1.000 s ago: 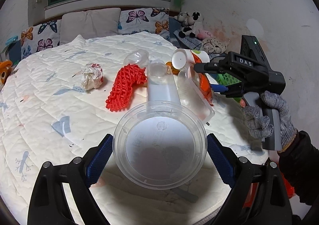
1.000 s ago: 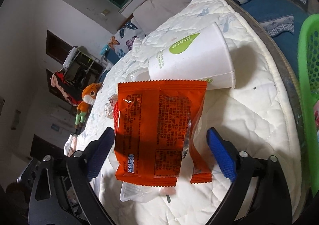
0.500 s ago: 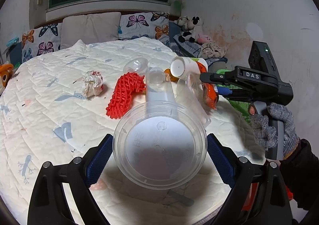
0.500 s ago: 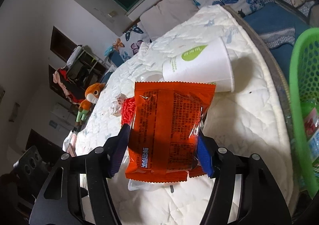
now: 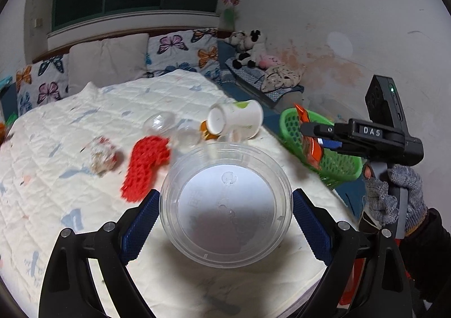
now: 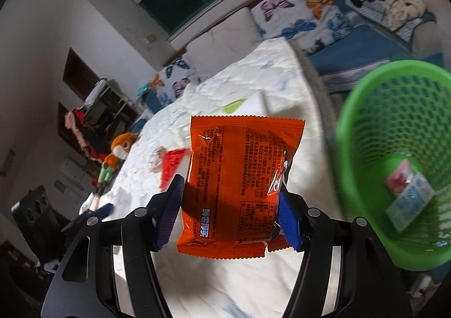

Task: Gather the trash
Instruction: 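Carry lid and wrapper over the green basket and open both tools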

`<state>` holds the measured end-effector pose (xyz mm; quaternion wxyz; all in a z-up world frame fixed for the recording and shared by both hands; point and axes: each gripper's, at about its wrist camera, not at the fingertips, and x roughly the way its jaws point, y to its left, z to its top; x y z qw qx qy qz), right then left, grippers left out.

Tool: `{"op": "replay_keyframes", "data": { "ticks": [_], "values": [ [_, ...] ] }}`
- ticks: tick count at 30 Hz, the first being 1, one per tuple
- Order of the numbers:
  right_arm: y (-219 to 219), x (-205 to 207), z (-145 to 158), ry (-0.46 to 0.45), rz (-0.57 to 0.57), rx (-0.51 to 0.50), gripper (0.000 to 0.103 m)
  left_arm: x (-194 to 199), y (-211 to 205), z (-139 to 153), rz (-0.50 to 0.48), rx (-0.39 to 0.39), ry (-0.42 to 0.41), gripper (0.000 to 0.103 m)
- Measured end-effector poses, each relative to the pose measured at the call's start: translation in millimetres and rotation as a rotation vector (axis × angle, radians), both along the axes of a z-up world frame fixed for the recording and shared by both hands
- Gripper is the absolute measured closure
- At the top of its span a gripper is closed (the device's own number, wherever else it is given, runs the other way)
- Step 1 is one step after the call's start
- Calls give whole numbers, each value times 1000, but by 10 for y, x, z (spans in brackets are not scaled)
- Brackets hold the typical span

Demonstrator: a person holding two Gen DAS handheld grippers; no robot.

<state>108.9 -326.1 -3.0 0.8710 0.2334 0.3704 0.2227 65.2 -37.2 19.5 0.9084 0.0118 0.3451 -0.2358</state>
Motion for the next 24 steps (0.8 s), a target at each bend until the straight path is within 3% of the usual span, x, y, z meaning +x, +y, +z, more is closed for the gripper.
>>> {"op": "replay_keyframes", "data": {
  "ticks": [11,19,24],
  "values": [
    [-894,-81,-218,54,-212,-94,38,256,-636,155,-91,-7,-18,14],
    [-1231,-71,-484,107,-296,-173,37,521,-1103,270,-133,-13,-20,14],
    [-1355,-74,-589,129,-322,-182,30,688,-1397,266,-156,6,-9,13]
  ]
}}
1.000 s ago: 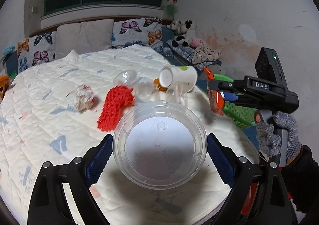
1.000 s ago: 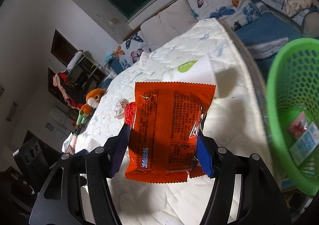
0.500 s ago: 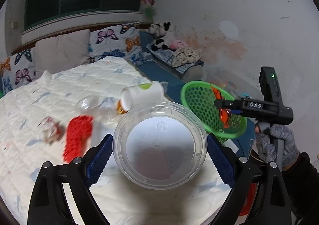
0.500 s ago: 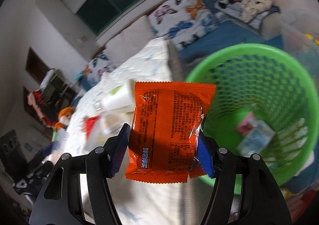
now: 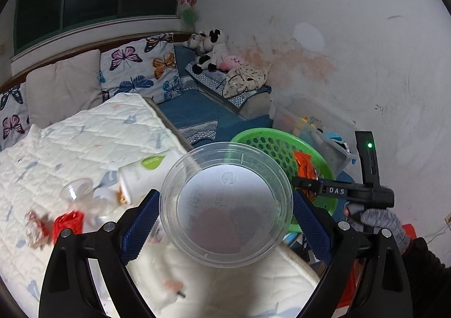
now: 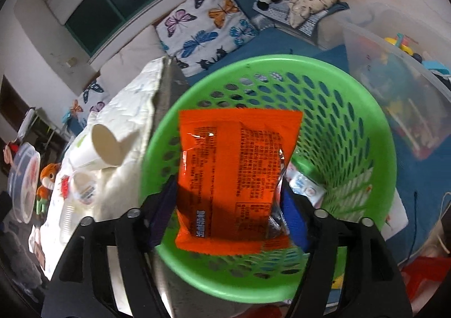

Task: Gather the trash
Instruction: 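Carry lid and wrapper over the green basket and open both tools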

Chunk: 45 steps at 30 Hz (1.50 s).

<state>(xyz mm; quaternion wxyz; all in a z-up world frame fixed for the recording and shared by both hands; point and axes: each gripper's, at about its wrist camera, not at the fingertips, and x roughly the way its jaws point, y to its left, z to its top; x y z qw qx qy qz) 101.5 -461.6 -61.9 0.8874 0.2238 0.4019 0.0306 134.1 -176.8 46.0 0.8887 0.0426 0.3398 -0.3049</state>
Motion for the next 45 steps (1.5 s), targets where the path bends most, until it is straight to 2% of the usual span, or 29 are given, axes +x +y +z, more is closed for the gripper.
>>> {"op": "replay_keyframes", "data": {
  "ticks": [8,12,22,33,38,45],
  "values": [
    [-125,-48,6,-4,-16,-23,19,211,-374,-52,-28,15,29,13],
    [-178,-71,45,-9,-20,-29,18,256,-525,-100,-43,28,40,13],
    [-162,-454,222,-76,-11,-71,18,397,-940,-317,-74,55,98,13],
    [-143,-762,201,-90,-25,-83,18,436,-1390,-634,-119,126,159,13],
    [-201,-845,188,-91,-49,-62,18,439,-1453,-717,-124,138,183,12],
    [-164,-908,209,-97,-53,-49,18,407,-1390,-684,-131,110,187,11]
  ]
}}
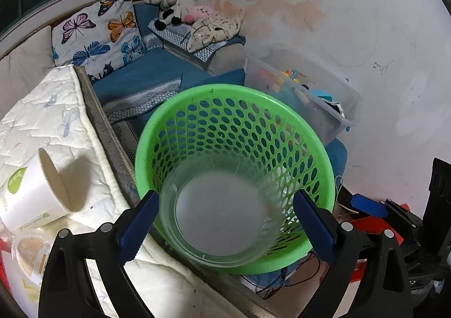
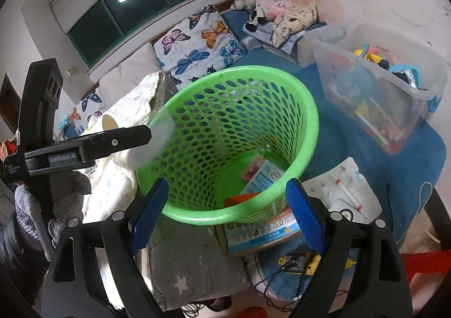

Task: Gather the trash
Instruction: 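Carry lid and wrapper over the green basket and open both tools, then return both tools to the bed toward the red mesh net and clear box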

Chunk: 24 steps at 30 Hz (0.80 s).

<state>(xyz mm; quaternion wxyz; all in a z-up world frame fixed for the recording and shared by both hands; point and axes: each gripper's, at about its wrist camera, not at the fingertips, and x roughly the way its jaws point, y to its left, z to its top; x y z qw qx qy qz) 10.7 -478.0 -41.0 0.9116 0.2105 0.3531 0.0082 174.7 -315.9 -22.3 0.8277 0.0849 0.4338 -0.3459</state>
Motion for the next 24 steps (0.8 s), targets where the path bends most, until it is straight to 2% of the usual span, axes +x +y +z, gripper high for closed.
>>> {"op": "replay_keyframes", "data": {
  "ticks": [11,15,24],
  "values": [
    [259,-9,119,-30,42,-4,18,-182,338,265,30,-62,-46,10],
    [411,12,142,-33,71,-7,18,-312,618,387,63,-86,-82,10],
    [829,147,207,-35,151,-22,18,-439,1345,493,187,-63,-165,11]
  ]
}}
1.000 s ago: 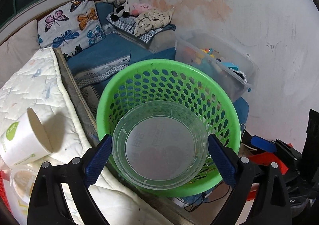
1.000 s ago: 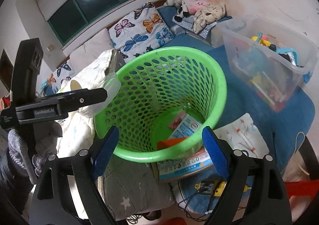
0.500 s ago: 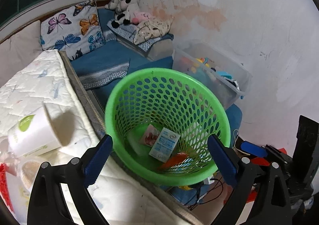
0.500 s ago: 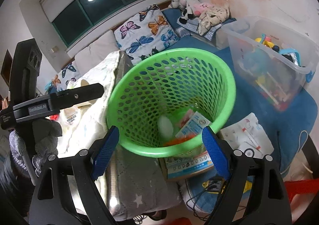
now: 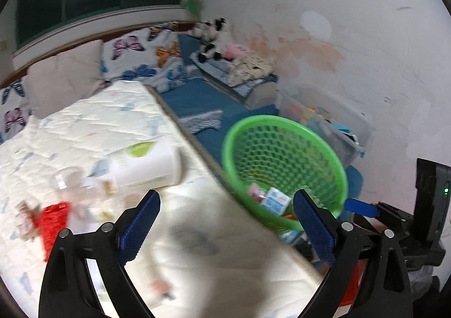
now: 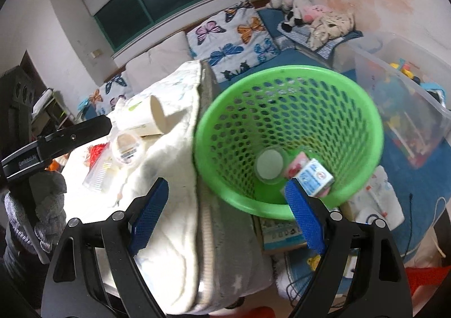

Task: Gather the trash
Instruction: 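Return both tools to the bed toward the red mesh net and clear box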

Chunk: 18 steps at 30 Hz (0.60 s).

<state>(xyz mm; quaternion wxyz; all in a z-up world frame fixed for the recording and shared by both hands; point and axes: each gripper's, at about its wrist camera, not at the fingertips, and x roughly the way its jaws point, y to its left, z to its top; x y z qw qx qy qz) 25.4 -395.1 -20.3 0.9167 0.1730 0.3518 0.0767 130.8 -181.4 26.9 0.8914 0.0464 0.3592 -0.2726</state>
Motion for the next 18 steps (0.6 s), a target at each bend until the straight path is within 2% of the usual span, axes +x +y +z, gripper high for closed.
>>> {"op": "replay_keyframes", "data": {
  "ticks": [5,12,15,18],
  "values": [
    [201,84,37,-7,45,-2,18,87,439,15,99,16,-16,11],
    [458,185,52,-6,103,-16,18,302,1164,-124,265,27,16,18],
    [545,221,54,-5,124,-19,18,419,1415,-208,323,31,41,27],
    [633,256,55,-6,142,-20,18,530,1605,-305,355,24,78,30]
  ]
}}
